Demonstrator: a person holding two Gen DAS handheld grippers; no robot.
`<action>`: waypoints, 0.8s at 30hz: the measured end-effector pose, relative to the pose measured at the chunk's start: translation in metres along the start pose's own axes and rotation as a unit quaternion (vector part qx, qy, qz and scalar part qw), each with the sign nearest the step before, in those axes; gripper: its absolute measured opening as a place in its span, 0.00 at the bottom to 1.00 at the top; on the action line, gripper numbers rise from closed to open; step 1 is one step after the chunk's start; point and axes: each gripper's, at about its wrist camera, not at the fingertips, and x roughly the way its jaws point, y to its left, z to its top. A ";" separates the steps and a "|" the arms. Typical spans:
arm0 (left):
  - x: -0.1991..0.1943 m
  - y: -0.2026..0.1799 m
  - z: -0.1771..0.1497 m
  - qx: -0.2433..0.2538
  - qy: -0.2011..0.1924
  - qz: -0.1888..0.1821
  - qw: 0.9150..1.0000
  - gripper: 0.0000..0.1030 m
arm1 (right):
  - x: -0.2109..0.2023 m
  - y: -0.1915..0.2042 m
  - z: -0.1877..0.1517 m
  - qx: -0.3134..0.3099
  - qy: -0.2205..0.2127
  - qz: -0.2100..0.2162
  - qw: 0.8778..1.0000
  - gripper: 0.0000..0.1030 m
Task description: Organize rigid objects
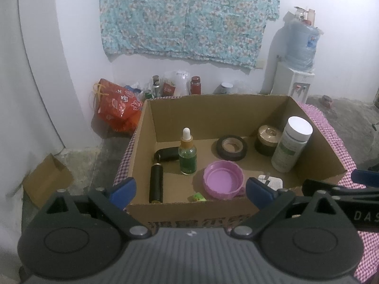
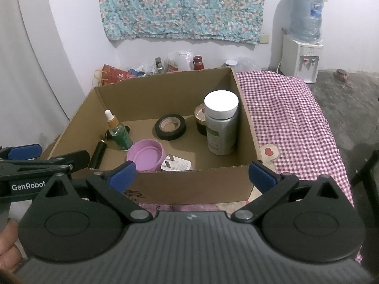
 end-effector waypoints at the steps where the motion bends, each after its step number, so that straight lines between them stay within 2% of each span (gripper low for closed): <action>1: 0.000 0.000 0.000 0.000 0.000 0.001 1.000 0.97 | 0.000 0.000 0.000 0.001 0.001 0.001 1.000 0.99; 24: 0.001 0.002 -0.001 -0.001 0.005 0.006 1.000 0.97 | 0.003 -0.003 -0.002 -0.002 0.003 -0.001 1.000 0.99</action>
